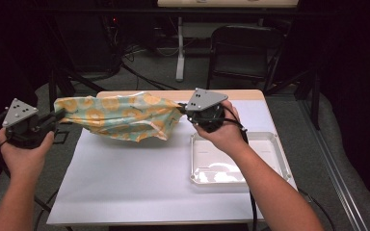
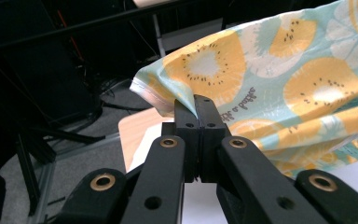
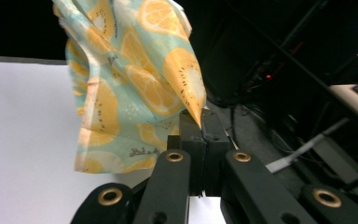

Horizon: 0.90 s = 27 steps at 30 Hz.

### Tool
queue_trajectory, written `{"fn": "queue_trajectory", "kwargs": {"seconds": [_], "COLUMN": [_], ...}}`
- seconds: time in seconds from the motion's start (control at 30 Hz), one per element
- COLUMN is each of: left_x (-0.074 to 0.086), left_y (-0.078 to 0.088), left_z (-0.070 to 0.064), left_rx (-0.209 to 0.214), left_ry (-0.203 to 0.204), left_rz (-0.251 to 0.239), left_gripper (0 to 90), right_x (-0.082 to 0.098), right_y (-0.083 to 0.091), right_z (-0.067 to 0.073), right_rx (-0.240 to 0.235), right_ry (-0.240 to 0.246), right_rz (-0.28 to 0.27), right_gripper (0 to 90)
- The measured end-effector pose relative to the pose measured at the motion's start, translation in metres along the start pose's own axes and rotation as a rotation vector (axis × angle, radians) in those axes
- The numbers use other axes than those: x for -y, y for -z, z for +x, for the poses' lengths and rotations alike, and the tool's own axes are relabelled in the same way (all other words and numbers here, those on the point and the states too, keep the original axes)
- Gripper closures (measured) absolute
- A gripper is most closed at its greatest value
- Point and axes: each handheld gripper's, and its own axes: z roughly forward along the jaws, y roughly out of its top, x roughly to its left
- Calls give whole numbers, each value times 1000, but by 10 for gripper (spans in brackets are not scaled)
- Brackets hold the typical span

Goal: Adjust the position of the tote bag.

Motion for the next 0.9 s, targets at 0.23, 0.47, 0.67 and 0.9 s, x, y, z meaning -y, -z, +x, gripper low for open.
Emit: {"fn": "queue_trajectory", "kwargs": {"seconds": [0.23,0.47,0.67,0.9], "left_x": [-19,-29,-25,-24], "left_y": [3,7,7,6], "left_z": [0,1,2,2], "left_rx": [-16,-19,-14,-14], "left_ry": [-13,-31,-14,-18], "left_rz": [-29,-38,-41,-33], "left_gripper": [895,895,895,894], "right_x": [-14,-27,-30,-30], "right_y": [8,20,21,19], "right_z": [-13,-17,-15,-16], "right_rx": [30,48,48,48], "right_ry": [-11,3,19,10], "right_rz": [-32,-52,-50,-46], "right_gripper": [900,900,900,900]}}
